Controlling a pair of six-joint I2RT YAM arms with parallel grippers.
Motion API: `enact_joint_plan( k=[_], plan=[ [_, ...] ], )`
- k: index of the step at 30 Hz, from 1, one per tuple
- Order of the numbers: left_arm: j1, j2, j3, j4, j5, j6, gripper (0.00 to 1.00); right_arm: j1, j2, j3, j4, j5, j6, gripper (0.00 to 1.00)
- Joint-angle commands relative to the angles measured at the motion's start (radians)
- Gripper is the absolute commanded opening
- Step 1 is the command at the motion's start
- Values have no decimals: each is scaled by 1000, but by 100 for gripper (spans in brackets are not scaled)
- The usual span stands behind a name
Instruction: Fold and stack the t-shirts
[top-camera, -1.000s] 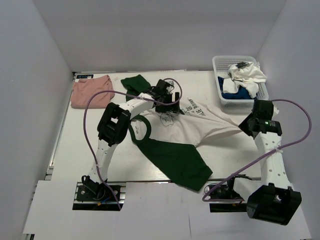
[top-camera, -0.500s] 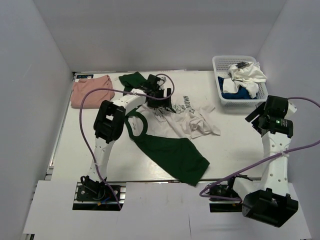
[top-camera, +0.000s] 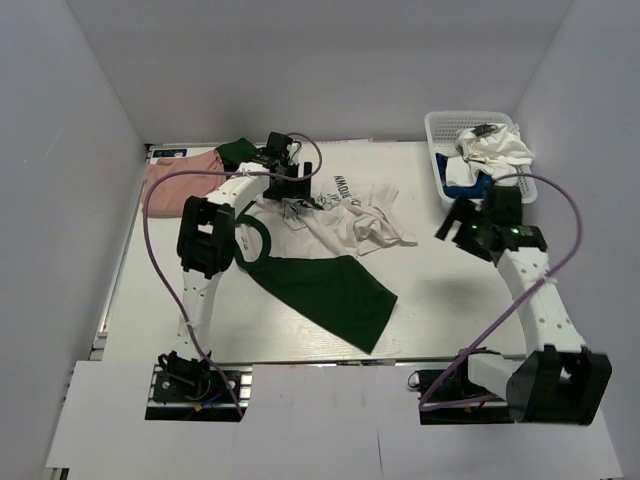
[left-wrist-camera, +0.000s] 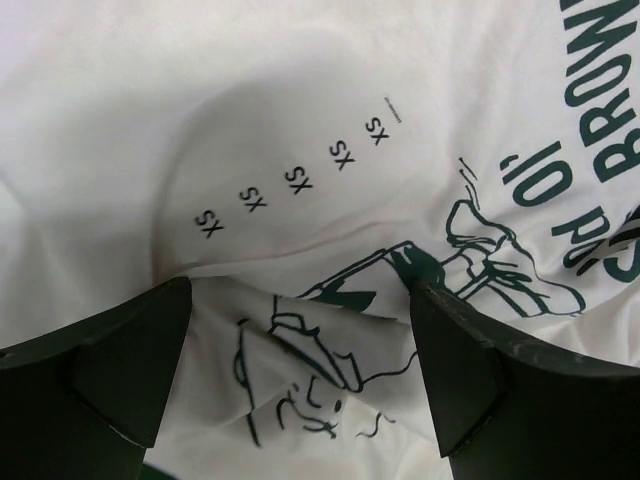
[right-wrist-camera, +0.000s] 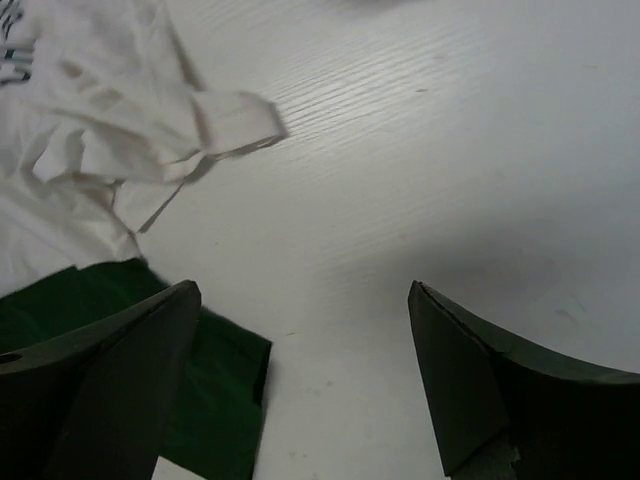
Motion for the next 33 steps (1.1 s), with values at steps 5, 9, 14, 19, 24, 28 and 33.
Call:
enact_joint_plan(
  k=[5, 9, 14, 19, 24, 28, 33],
  plan=[
    [-30, -280, -124, -90, -4, -49, 100, 185, 270, 127, 218, 44, -43, 90],
    [-69, -475, -402, 25, 124, -123, 100, 223, 430, 215, 262, 22, -44, 90],
    [-184, -571, -617, 37, 247, -181, 100, 266, 514, 160, 336, -50, -260, 85],
    [-396, -516, -640, 10, 287, -238, 100, 295, 583, 159, 316, -27, -393, 87],
    [-505, -440, -626, 25, 285, -247, 100, 309, 616, 137, 345, 65, -462, 87],
    [-531, -410, -660, 2, 212, -238, 100, 318, 628, 121, 425, 113, -472, 78],
    [-551, -338, -708, -9, 156, -261, 76, 315, 685, 187, 466, 113, -469, 49]
  ],
)
